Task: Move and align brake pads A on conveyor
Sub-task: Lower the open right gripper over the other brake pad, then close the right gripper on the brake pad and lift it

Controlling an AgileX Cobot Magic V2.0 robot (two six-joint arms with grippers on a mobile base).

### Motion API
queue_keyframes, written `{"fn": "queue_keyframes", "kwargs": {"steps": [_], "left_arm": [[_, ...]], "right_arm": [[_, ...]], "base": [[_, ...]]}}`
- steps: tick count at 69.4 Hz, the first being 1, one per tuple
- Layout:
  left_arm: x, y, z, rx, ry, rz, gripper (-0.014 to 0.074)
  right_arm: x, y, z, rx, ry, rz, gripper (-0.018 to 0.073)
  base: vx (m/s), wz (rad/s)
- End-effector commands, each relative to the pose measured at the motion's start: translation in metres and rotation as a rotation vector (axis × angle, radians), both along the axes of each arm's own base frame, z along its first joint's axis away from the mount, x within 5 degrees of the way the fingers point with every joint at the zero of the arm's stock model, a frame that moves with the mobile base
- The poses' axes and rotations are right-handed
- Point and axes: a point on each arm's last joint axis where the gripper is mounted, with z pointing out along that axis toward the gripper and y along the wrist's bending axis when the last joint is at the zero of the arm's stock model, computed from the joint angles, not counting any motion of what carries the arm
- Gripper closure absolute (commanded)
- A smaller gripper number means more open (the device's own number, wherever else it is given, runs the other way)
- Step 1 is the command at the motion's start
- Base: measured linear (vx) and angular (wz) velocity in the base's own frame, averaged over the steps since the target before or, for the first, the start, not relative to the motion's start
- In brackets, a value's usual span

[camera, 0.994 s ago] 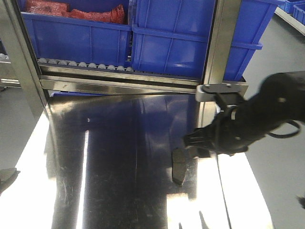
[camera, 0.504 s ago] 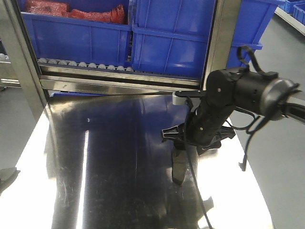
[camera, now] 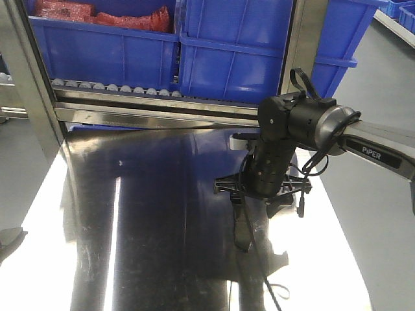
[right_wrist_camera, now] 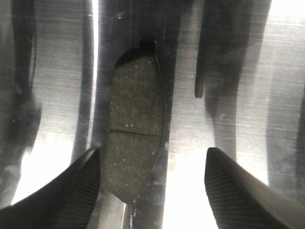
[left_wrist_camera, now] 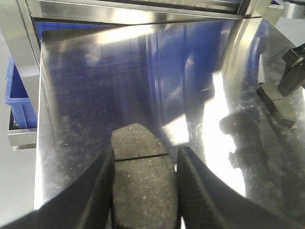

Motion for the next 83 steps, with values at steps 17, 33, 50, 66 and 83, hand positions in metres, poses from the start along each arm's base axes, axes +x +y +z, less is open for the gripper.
{"fn": "queue_keyframes", "kwargs": {"steps": [17,33,50,66,83], "left_arm": [[0.004,-0.004,0.016,-0.043,-0.103,-0.023,0.0602],[0.004,-0.004,0.016,-0.043,-0.103,-0.023,0.0602],[0.004,-0.004,0.016,-0.043,-0.103,-0.023,0.0602],[0.004,-0.004,0.016,-0.043,-0.103,-0.023,0.0602],[0.004,-0.004,0.016,-0.043,-0.103,-0.023,0.0602]], "right_arm": [[-0.001,0.011,0.013,0.028,-0.024,0.003,0.0109],[0.002,0.017,0.006,-0.027,-0.036,-0.006,0.0109],[0.003,0.018,0.006,-0.023,-0.052,-0.03,0.0109],[0.004,0.019,-0.004,-0.035,-0.027,-0.035,0.0109],[0.008,0.018,-0.005,-0.044,-0.06,-0.055,0.0199]], "base": [[0.0,0.0],[0.0,0.0],[0.0,0.0],[0.0,0.0],[0.0,0.0]]}}
